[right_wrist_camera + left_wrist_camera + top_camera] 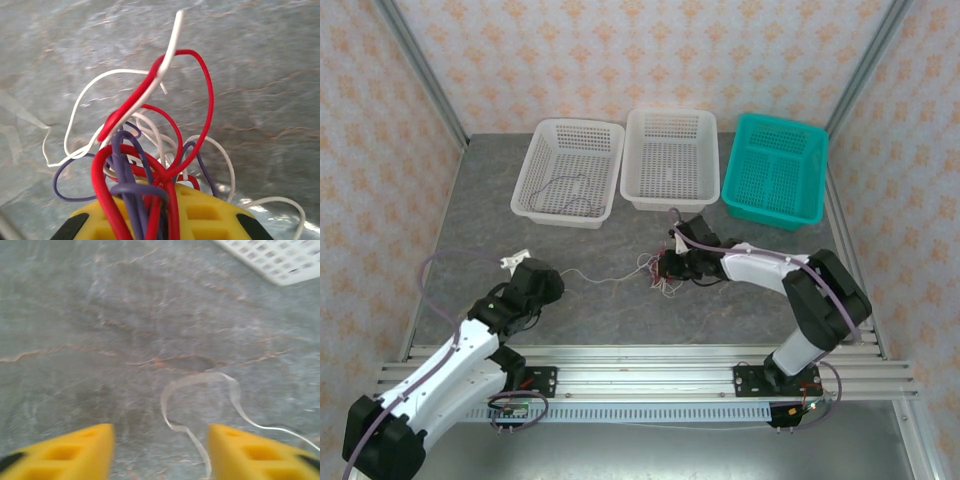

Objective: Untangle the cables

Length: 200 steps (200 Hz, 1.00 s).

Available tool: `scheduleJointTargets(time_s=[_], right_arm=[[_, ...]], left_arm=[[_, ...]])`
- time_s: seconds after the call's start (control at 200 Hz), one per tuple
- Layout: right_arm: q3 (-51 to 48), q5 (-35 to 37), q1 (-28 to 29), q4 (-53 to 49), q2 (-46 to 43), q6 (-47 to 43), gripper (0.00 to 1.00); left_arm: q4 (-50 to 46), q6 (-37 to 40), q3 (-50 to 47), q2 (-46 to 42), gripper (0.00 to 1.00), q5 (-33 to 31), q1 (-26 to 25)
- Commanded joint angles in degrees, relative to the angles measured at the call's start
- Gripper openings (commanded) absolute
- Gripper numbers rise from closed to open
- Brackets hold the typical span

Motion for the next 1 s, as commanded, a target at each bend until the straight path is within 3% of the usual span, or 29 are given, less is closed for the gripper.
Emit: scheduleJointTargets(time_s=[0.0, 0.11, 0.255, 0.445, 0.53, 0.666, 0.996], right_arm=[[-0.8, -6.5, 0.1, 6.2, -4.0, 1.9, 0.06], [0.5, -8.2, 0.1, 5.7, -4.2, 3.3, 0.06], [3.1, -6.7, 0.1, 2.9, -2.2, 4.3, 0.07], [4.7, -7.0, 0.2, 2.2, 0.3, 5.3, 0.07], [4.8, -7.1, 0.4, 2.5, 0.7, 5.6, 0.07], [4.7, -7.3, 0.8, 2.4, 0.6, 5.3, 0.08], [5.3, -8.3, 1.5, 2.5, -0.1, 5.3, 0.09]], left_arm=[[4.8, 5.4, 2.2, -5.4, 0.67, 5.2, 0.3], [9.9, 3.8, 3.1, -7.9, 0.63, 15.5, -0.3], [18.3, -11.3, 3.0, -2.9, 0.51, 22.8, -2.9], [32.2, -21.5, 2.4, 7.8, 0.44, 21.2, -12.9], [39.0, -24.4, 2.4, 14.8, 0.44, 22.6, -13.7], [44.0, -23.5, 3.9, 22.4, 0.44, 19.8, -13.9], [50.1, -22.1, 8.8, 36.1, 0.45, 21.7, -13.9]])
